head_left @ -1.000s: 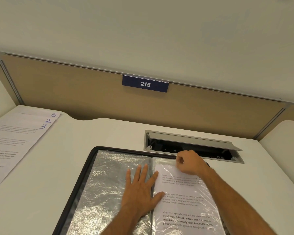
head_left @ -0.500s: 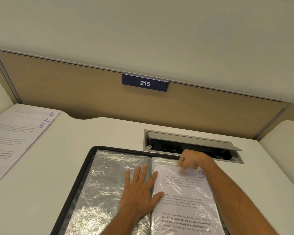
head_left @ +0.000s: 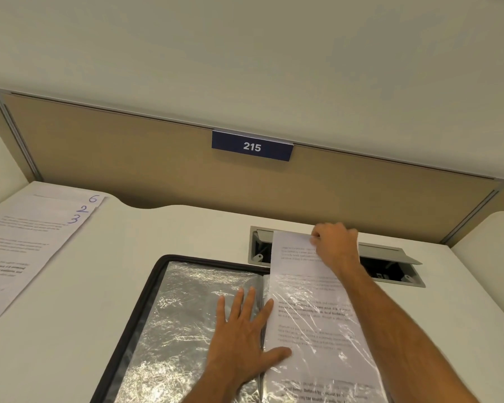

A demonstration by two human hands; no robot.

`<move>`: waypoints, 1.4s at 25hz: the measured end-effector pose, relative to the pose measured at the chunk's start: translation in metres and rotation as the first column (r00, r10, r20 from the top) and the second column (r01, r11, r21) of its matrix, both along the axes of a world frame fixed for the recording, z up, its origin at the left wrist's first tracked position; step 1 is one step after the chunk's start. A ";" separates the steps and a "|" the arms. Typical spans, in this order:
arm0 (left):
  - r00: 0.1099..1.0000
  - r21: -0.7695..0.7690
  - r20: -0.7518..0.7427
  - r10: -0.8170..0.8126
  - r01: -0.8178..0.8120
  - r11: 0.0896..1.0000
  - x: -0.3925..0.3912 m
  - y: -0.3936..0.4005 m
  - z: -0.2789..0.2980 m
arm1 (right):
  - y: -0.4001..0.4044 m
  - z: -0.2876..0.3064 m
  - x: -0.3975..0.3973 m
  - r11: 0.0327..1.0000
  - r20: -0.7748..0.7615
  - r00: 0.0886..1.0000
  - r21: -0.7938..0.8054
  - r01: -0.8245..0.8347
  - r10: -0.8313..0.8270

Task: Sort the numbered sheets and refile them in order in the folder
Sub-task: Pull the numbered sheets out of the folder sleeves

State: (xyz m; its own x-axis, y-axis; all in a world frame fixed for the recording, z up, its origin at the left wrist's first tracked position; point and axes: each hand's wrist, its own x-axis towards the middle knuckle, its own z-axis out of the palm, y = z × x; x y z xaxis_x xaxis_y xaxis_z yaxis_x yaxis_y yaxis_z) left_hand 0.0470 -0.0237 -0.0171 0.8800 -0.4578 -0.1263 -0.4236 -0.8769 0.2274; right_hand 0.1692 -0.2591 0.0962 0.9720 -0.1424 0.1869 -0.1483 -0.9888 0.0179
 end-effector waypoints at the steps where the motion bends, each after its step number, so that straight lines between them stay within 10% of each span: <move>1: 1.000 0.001 0.003 0.000 0.000 1.000 0.000 0.000 0.001 | 0.000 0.006 0.004 1.000 0.026 1.000 -0.011 0.002 -0.002; 13: 0.998 -0.109 0.057 0.014 -0.008 0.994 0.001 -0.004 -0.008 | -0.002 0.095 0.026 0.992 0.481 0.872 -0.120 -0.041 0.094; 21: 0.991 -0.289 0.106 0.082 -0.048 0.956 0.001 0.004 -0.007 | -0.002 0.158 -0.014 0.912 0.440 0.883 0.274 -0.304 0.162; 29: 0.893 -0.924 -0.024 0.449 -0.192 0.332 0.030 0.062 0.074 | 0.063 0.211 -0.059 0.775 0.326 0.834 0.326 -0.541 0.446; 35: 0.881 -0.973 -0.022 0.472 -0.128 0.193 0.038 0.130 0.133 | 0.127 0.219 -0.070 0.697 0.228 0.844 0.483 -0.531 0.485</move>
State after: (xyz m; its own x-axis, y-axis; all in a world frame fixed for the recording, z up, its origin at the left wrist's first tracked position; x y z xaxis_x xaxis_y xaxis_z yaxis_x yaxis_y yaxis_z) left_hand 0.0848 0.1067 0.1156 0.8916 0.2181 0.3967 -0.3646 -0.1735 0.9149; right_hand 0.0988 -0.1317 0.3154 0.9102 0.2731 0.3113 0.4008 -0.7702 -0.4961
